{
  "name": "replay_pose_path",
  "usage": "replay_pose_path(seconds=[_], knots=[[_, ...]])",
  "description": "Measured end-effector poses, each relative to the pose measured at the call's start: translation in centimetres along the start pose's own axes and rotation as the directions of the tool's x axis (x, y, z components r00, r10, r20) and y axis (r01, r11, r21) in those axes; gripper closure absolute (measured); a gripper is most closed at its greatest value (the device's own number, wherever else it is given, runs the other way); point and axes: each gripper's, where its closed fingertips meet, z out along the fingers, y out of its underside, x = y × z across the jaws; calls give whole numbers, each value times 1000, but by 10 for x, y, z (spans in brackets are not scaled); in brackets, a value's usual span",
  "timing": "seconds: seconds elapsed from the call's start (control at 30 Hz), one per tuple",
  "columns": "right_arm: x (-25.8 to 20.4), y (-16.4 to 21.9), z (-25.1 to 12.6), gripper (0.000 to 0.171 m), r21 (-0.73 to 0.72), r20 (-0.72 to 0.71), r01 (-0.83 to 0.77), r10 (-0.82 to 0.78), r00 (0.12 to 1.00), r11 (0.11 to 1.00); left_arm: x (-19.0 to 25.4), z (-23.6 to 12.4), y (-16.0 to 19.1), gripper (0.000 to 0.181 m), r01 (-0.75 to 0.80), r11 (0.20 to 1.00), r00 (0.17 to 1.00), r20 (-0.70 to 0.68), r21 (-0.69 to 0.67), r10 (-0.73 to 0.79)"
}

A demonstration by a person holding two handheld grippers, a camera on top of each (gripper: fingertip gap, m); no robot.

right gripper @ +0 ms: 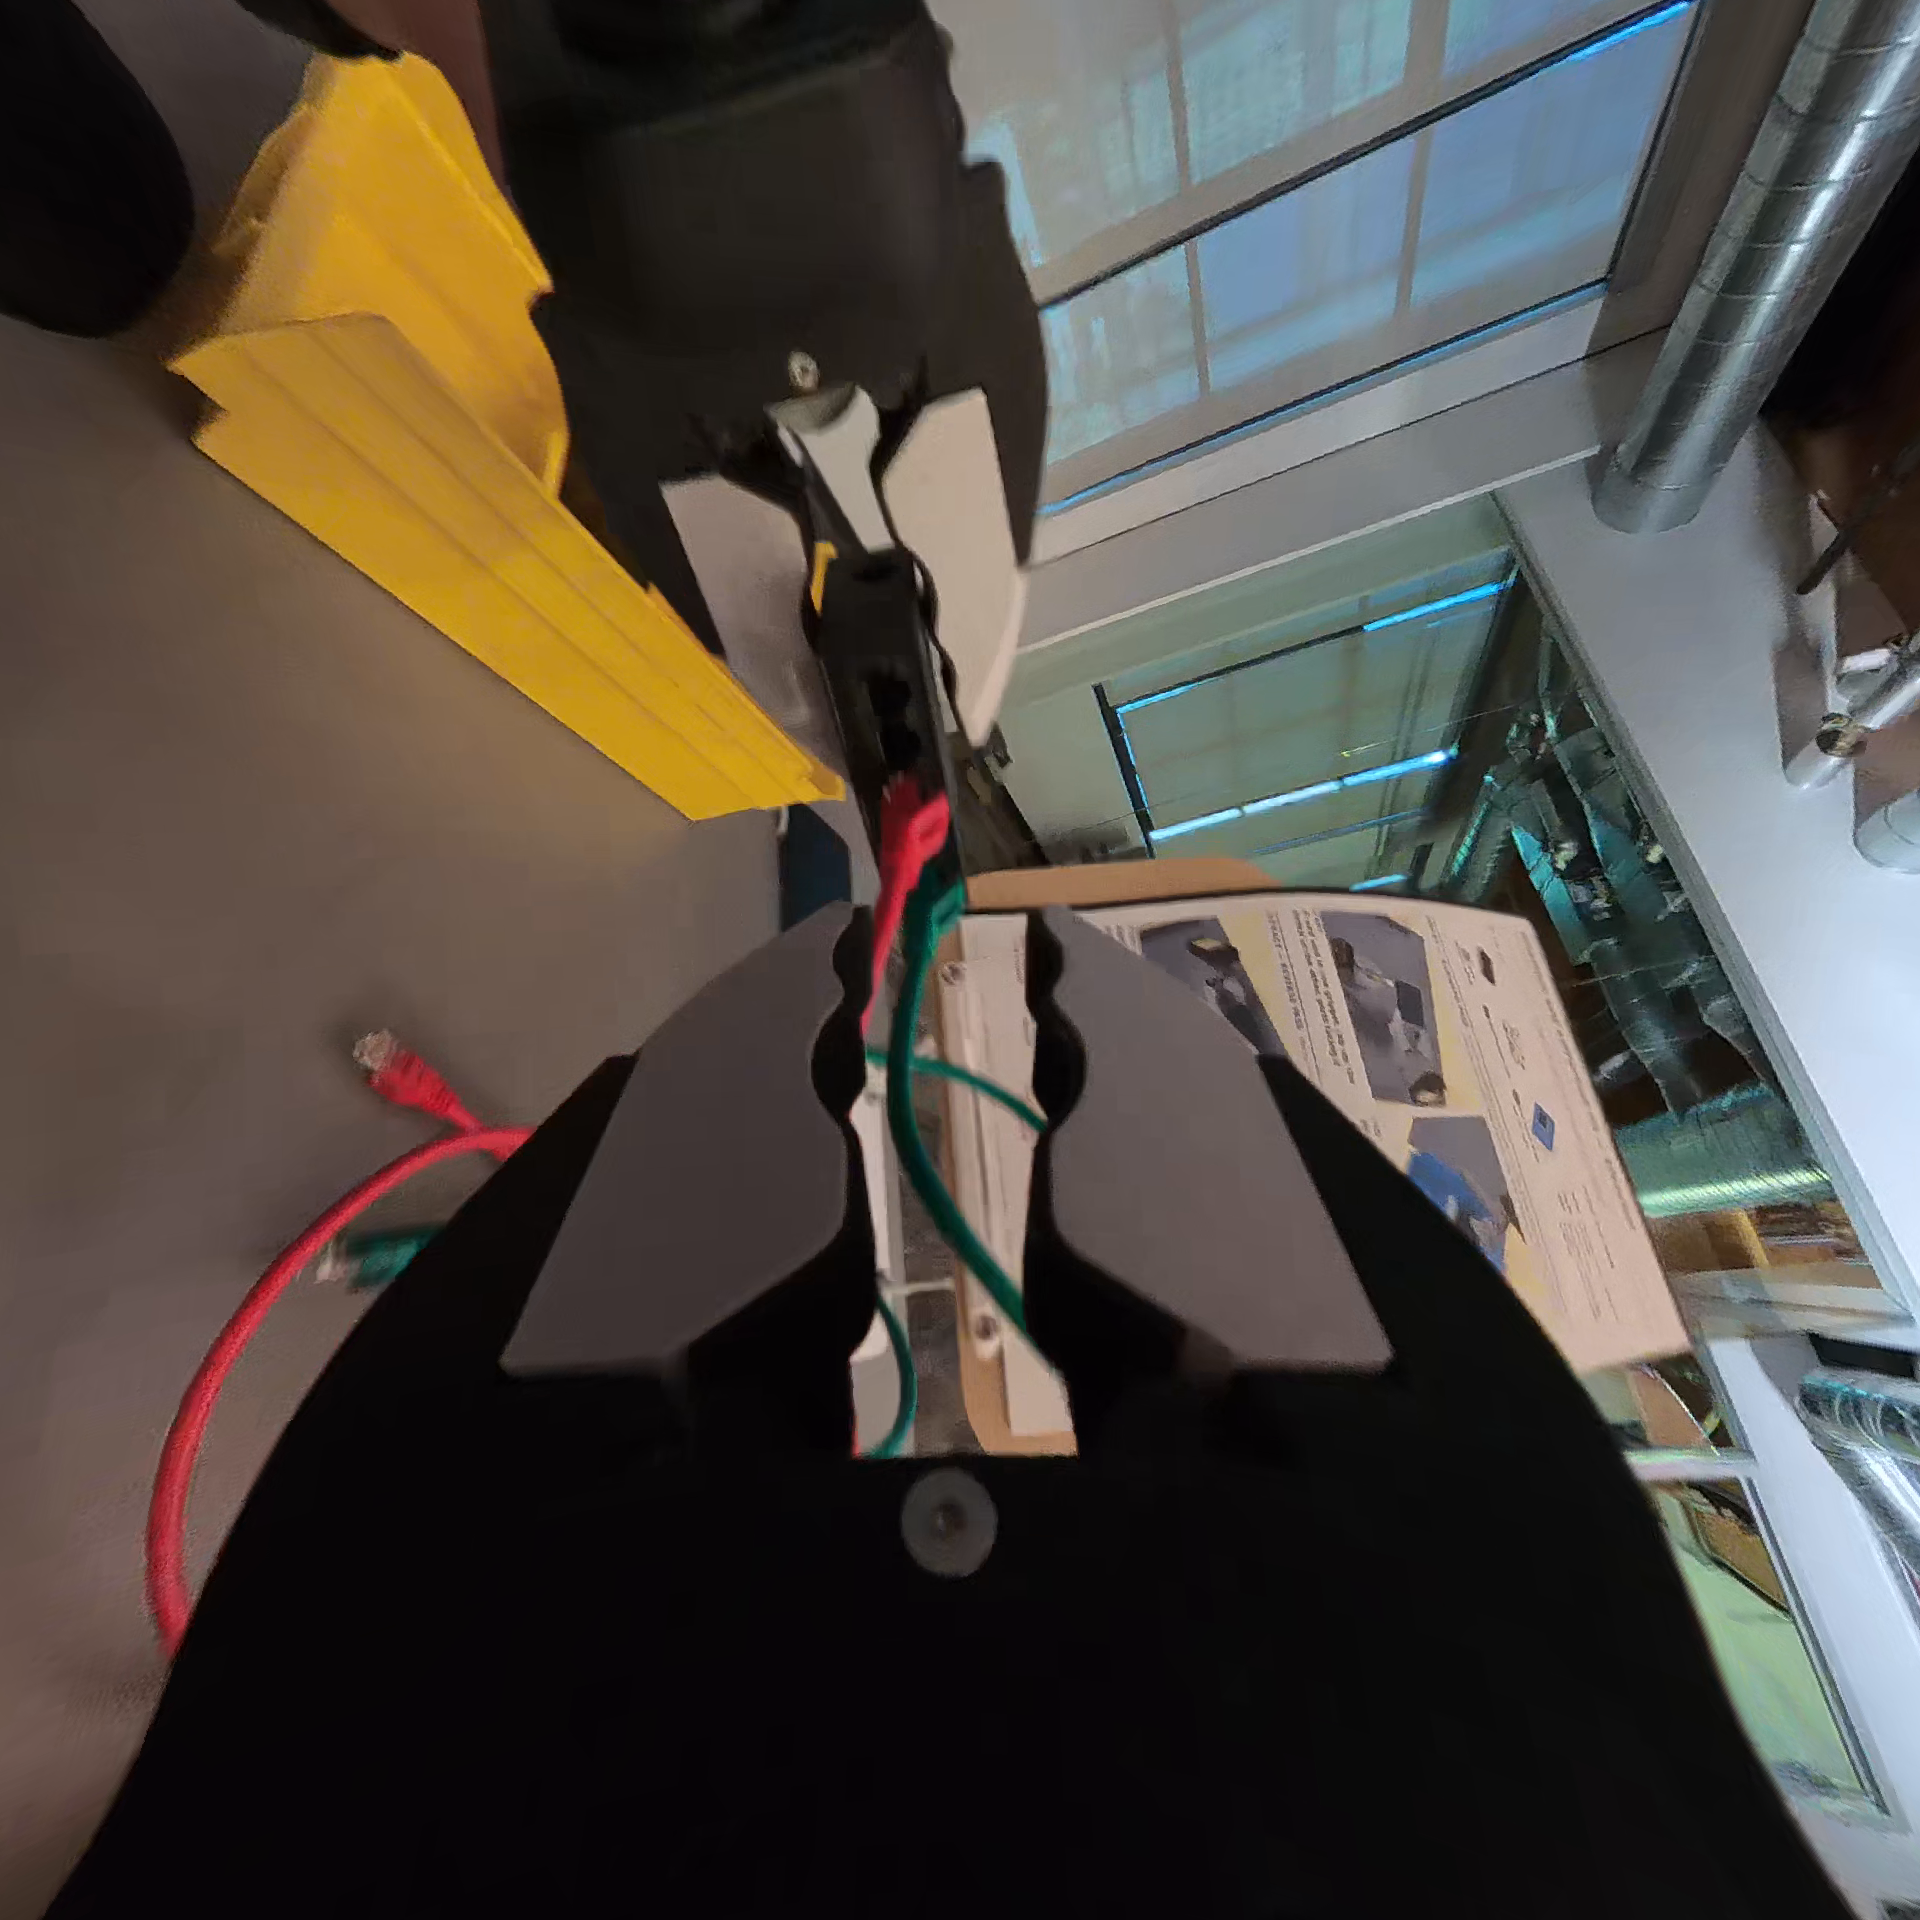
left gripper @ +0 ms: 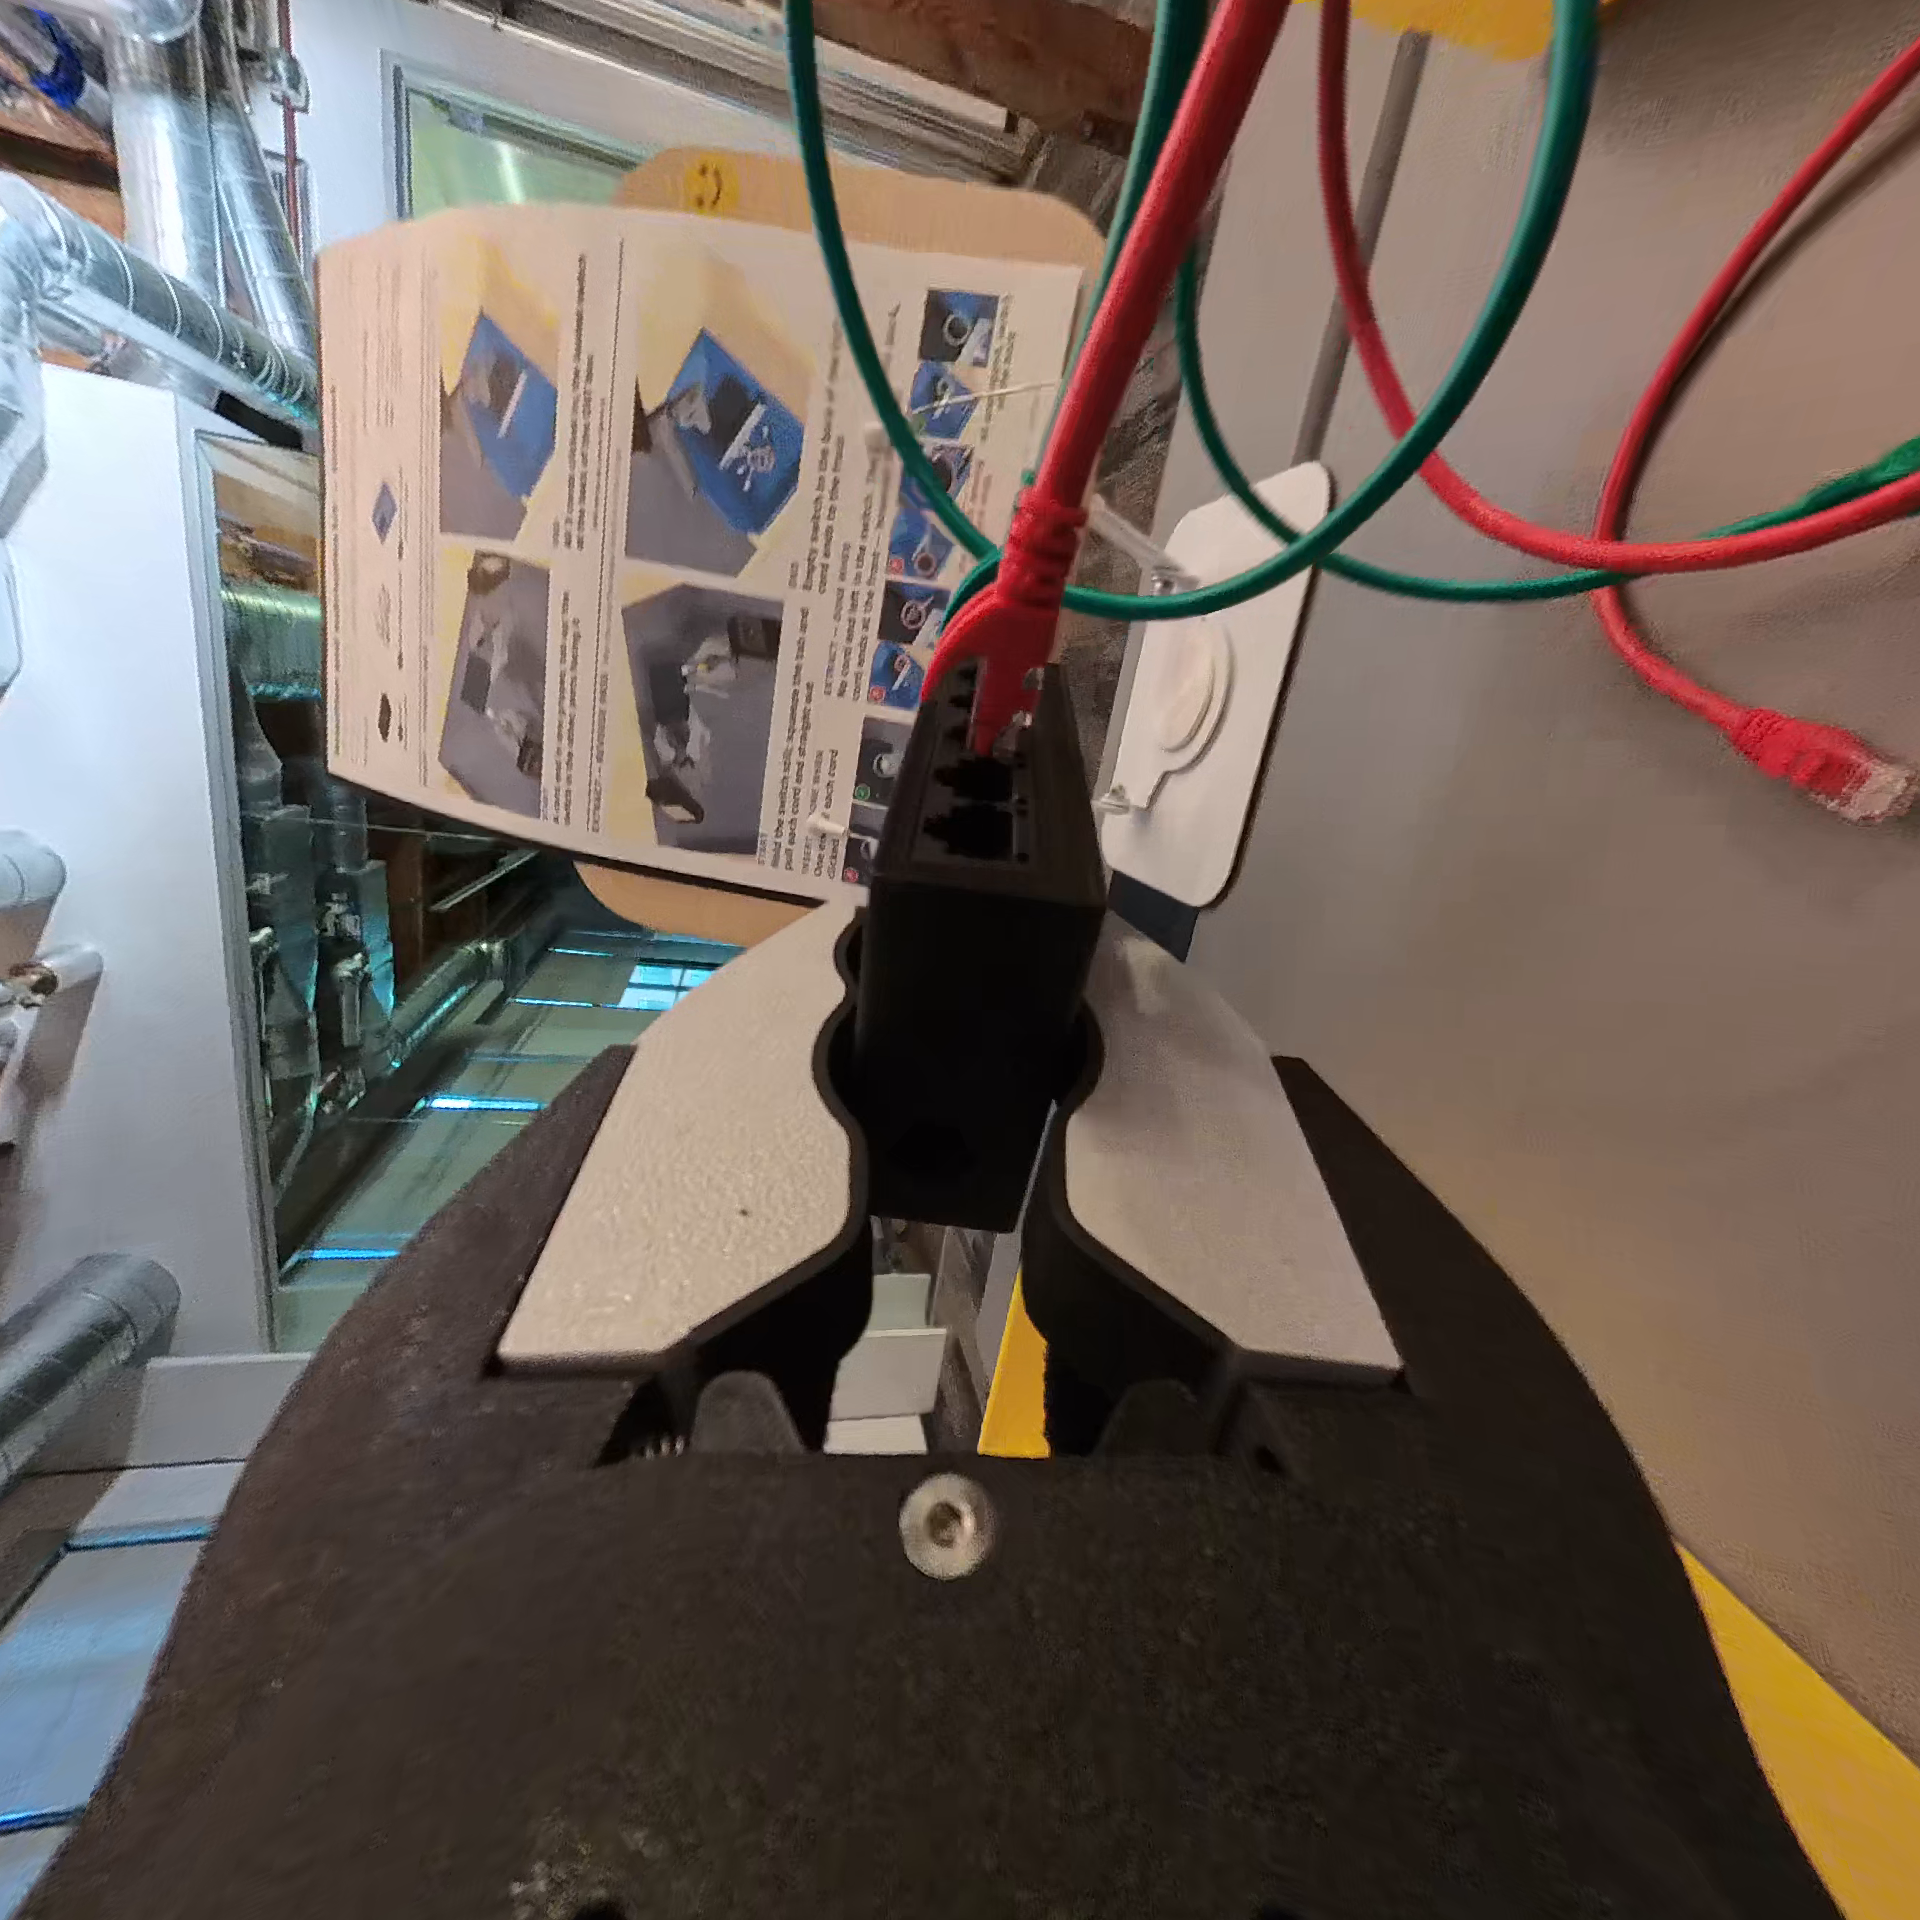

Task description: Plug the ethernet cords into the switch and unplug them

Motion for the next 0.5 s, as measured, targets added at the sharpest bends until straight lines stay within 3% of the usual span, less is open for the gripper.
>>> replay_pose_path(seconds=[0.3, 0.5], knots=[[-25, 9, 28, 143, -101, 28, 89, -86, 996, 991, 15, -10, -35, 151, -66, 997, 998, 15, 27, 66], [-21, 9, 27, 153, -115, -11, 138, -141, 990, 984, 15, -13, -36, 151, -72, 997, 997, 21, 23, 72]])
